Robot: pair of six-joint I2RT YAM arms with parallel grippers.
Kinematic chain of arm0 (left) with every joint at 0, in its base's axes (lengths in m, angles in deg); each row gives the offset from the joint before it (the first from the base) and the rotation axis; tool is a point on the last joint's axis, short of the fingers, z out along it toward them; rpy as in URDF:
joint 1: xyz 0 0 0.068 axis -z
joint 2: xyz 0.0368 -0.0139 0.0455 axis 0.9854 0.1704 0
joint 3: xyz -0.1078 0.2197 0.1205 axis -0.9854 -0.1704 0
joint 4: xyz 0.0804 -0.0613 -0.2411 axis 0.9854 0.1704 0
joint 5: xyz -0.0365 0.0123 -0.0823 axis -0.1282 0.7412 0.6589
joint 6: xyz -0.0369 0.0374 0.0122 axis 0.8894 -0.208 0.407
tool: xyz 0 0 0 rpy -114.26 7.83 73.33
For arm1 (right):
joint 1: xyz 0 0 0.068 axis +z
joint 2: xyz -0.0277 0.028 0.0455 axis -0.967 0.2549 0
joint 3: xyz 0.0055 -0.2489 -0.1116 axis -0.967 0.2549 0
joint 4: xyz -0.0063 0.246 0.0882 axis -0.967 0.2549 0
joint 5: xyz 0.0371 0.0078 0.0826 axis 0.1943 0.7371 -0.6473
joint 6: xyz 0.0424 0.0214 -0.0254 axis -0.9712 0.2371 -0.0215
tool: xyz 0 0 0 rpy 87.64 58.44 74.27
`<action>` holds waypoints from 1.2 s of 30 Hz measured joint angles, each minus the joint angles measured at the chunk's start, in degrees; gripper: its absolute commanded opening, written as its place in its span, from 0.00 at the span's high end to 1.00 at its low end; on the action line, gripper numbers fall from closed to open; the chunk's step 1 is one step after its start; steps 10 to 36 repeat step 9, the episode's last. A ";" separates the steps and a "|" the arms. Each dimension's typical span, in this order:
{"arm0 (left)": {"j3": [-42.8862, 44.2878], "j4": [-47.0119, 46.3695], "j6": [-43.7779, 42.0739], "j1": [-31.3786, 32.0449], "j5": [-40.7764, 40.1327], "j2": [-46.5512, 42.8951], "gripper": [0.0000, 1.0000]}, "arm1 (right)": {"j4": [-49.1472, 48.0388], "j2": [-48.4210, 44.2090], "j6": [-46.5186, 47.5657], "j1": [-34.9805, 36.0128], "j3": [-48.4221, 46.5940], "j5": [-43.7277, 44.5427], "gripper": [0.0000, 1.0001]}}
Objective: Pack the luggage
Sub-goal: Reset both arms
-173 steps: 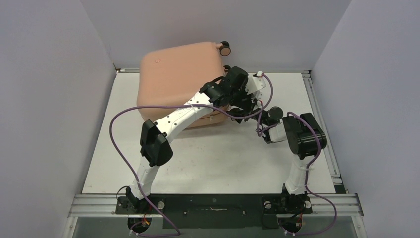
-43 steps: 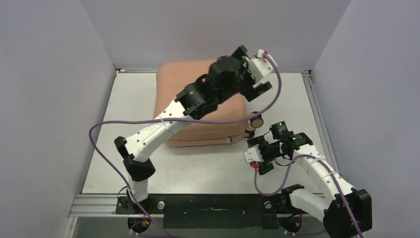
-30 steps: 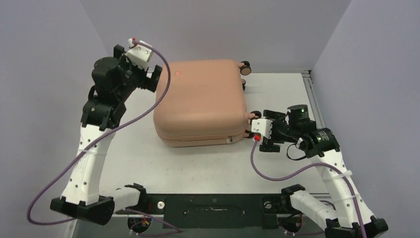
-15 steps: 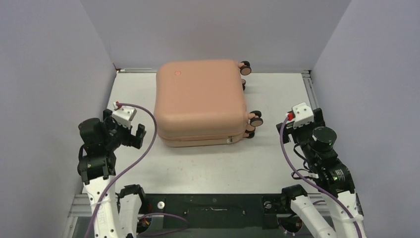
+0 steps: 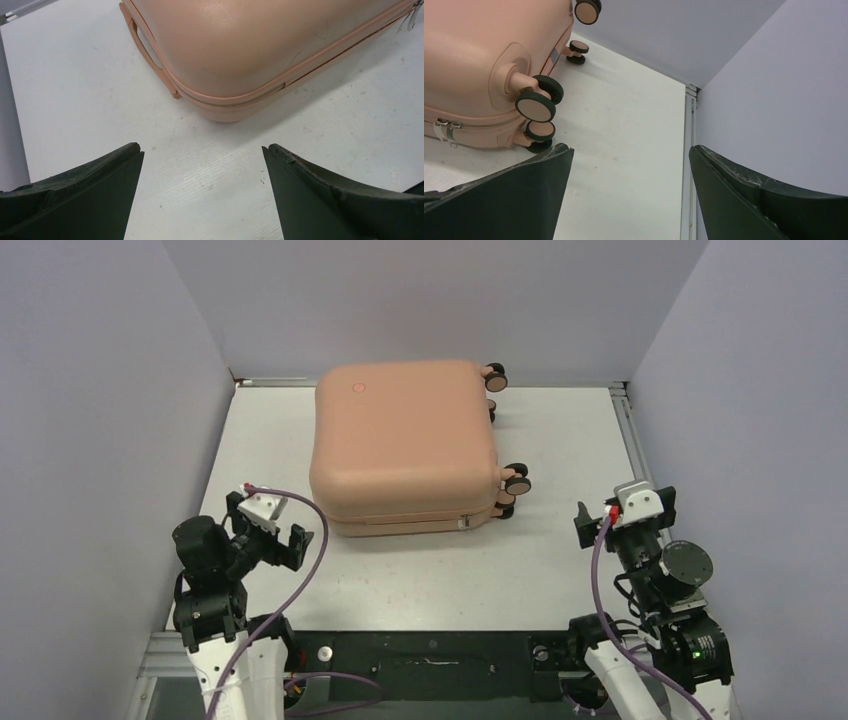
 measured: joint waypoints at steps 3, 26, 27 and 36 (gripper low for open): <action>-0.02 -0.42 0.39 -0.07 0.70 -0.96 0.04 | -0.35 -0.31 0.59 -1.25 0.94 -2.21 0.10; -0.02 -0.44 0.33 -0.98 2.23 -1.20 0.04 | -3.02 -3.21 -1.79 -3.39 5.33 3.72 0.10; -0.02 -0.44 0.33 -0.98 2.23 -1.20 0.04 | -3.02 -3.21 -1.79 -3.39 5.33 3.72 0.10; -0.02 -0.44 0.33 -0.98 2.23 -1.20 0.04 | -3.02 -3.21 -1.79 -3.39 5.33 3.72 0.10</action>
